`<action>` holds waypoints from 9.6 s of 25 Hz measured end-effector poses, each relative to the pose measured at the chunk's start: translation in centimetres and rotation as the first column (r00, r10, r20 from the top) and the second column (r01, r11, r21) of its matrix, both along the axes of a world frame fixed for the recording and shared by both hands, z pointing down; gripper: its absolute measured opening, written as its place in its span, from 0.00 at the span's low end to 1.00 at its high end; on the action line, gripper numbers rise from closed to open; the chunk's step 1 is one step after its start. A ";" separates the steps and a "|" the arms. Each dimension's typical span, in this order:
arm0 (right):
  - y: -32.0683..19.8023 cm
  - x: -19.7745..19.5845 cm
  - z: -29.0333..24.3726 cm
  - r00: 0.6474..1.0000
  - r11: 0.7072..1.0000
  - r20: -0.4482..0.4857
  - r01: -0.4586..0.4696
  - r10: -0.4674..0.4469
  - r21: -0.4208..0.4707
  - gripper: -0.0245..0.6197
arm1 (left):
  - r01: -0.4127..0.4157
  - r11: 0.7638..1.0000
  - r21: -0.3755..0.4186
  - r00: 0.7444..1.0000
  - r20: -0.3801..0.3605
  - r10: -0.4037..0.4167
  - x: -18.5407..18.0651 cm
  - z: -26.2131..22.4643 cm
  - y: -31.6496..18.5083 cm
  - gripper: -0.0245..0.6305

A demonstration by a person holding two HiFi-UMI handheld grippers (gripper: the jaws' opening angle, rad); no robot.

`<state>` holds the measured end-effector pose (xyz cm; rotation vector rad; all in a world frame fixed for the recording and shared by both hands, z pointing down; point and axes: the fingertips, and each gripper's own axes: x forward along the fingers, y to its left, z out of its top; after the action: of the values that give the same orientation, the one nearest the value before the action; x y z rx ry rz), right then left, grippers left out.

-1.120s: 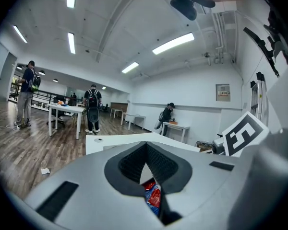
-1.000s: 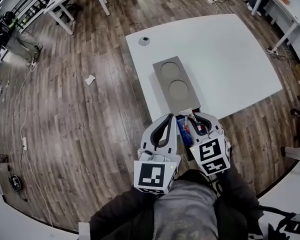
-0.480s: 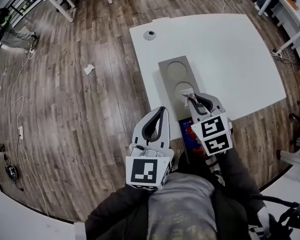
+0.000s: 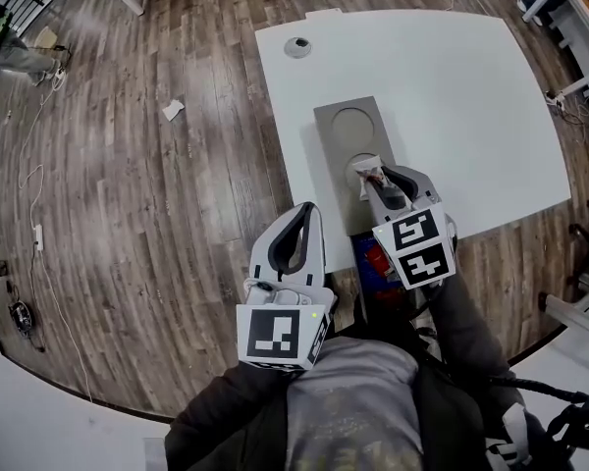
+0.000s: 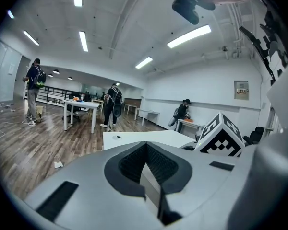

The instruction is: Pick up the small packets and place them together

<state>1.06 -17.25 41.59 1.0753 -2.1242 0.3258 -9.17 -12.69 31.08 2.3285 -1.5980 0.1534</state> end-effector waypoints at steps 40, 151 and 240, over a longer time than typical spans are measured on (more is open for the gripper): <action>13.9 5.9 -0.8 0.999 1.000 0.025 -0.027 0.027 0.003 0.37 | -0.140 0.990 0.028 0.990 0.004 0.139 7.7 -1.8 9.2 0.04; 13.2 6.1 -2.2 0.999 0.998 0.002 0.055 -0.055 -0.037 0.33 | -0.113 0.993 0.041 0.994 0.008 0.113 7.9 -3.3 9.9 0.04; 7.8 2.4 -8.6 0.961 0.948 -0.269 0.143 -0.065 0.286 0.05 | -0.077 0.991 0.107 0.997 0.003 0.077 4.4 -5.3 7.9 0.04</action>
<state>3.50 -9.50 32.94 1.1016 -2.0252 -0.1906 -4.78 -4.80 25.77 2.4722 -1.5519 0.0861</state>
